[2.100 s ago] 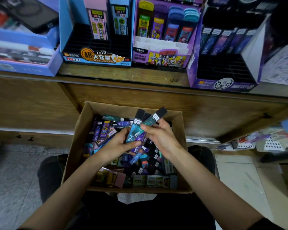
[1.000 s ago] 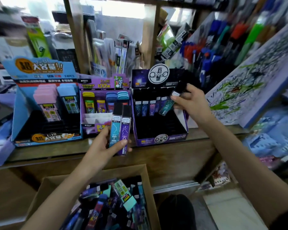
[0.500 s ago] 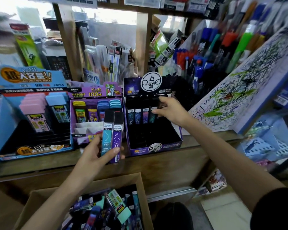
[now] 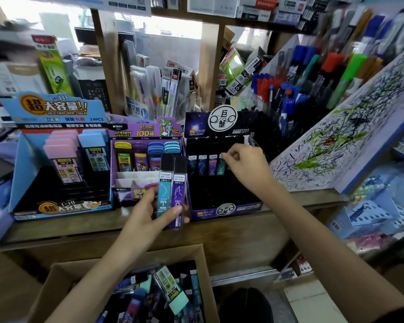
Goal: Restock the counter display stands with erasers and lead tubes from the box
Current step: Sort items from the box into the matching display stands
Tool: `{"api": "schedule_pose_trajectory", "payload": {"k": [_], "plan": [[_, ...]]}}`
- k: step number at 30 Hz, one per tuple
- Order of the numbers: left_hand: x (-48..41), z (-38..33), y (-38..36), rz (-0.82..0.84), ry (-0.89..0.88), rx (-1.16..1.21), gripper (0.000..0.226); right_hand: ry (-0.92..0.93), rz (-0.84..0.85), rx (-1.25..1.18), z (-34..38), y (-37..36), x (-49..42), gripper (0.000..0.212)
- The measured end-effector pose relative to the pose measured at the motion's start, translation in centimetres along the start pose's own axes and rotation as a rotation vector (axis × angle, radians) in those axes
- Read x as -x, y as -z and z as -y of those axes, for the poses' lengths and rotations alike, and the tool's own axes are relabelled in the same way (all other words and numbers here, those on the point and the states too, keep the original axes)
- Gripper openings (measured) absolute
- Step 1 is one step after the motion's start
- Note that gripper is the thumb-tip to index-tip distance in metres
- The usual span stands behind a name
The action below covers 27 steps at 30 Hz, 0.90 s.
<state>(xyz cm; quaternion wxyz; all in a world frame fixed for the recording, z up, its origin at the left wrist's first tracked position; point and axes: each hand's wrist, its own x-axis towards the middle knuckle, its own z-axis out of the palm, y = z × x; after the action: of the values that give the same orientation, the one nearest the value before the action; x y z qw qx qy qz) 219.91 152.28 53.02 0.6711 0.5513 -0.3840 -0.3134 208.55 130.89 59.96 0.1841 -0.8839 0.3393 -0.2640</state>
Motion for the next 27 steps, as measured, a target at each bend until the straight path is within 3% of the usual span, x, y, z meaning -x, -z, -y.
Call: {"api": "schedule_pose_trajectory", "payload": {"k": [4, 6, 11, 15, 19, 23, 27], "plan": [[-0.2, -0.2, -0.6, 0.028, -0.010, 0.025, 0.049, -0.057, 0.291, -0.649, 4.0, 0.5, 3.1, 0.013], [-0.3, -0.2, -1.0, 0.025, -0.025, 0.007, 0.048, -0.091, 0.399, -0.760, 5.1, -0.1, 4.4, 0.008], [-0.4, 0.1, -1.3, 0.041, -0.034, 0.008, 0.045, -0.189, 0.404, -0.901, 5.4, -0.5, 5.6, 0.013], [-0.7, 0.0, -1.4, 0.004, -0.021, 0.043, 0.037, -0.208, 0.362, -0.933, 4.2, 0.9, 4.7, 0.010], [-0.9, -0.1, -1.2, 0.010, -0.052, -0.020, 0.031, -0.184, 0.183, -0.869, 1.9, 4.1, 2.3, 0.010], [-0.8, 0.2, -1.2, 0.028, -0.070, -0.067, 0.028, -0.071, 0.017, -0.537, -1.0, 5.7, -0.5, 0.019], [-0.8, 0.4, -1.3, 0.018, -0.049, -0.061, 0.026, -0.021, 0.062, -0.309, -2.6, 4.9, -2.1, 0.022]]}}
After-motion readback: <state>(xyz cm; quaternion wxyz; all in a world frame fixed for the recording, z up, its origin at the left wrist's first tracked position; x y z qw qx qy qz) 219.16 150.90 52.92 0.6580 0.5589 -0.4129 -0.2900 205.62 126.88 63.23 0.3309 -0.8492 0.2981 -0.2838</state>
